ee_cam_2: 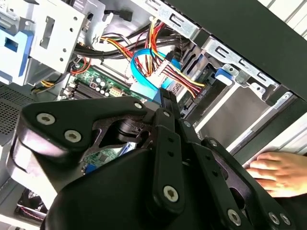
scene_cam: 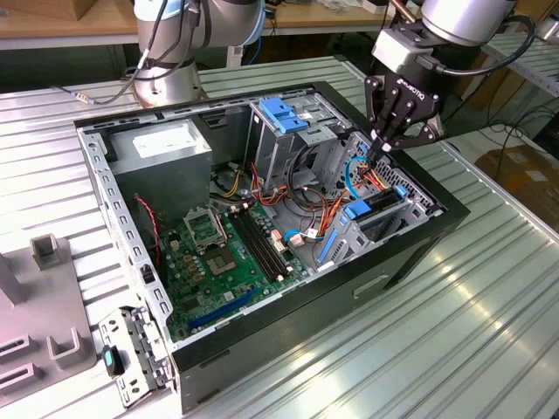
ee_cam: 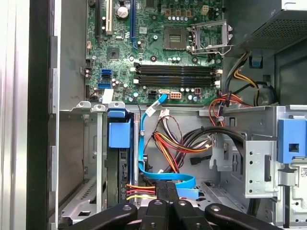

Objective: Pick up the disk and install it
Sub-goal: 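Insert the second disk wire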

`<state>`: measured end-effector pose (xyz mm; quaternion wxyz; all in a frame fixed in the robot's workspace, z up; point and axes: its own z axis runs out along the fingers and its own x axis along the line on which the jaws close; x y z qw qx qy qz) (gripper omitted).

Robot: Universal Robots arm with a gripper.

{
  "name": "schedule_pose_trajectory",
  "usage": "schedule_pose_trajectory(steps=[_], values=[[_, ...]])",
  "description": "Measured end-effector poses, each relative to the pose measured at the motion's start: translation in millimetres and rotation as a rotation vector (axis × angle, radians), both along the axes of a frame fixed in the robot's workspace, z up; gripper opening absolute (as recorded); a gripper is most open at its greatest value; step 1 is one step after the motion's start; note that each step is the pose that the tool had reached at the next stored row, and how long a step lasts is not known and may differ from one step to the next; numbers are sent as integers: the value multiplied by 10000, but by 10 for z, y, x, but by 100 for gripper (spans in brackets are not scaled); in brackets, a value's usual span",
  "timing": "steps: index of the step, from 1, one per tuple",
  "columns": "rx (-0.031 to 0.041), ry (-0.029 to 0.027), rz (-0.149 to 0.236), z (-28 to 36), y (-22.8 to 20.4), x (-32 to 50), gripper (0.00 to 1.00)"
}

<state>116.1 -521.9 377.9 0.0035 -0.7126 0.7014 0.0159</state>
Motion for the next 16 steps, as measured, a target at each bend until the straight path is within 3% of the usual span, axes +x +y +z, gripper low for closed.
schedule_pose_trajectory(steps=[1, 5, 6, 8, 10, 11, 12, 16], values=[[-20, -1, 1, -4, 0, 0, 18], [-135, 0, 0, -28, 1, 0, 18], [-200, 0, 0, -41, 1, 0, 11], [-246, 0, 0, -50, 1, 0, 11], [-437, 0, 0, -59, 1, 0, 11], [-528, 0, 0, -65, 1, 0, 17], [-576, 0, 0, -70, 1, 0, 24], [-721, 0, 0, -86, 2, 0, 23]])
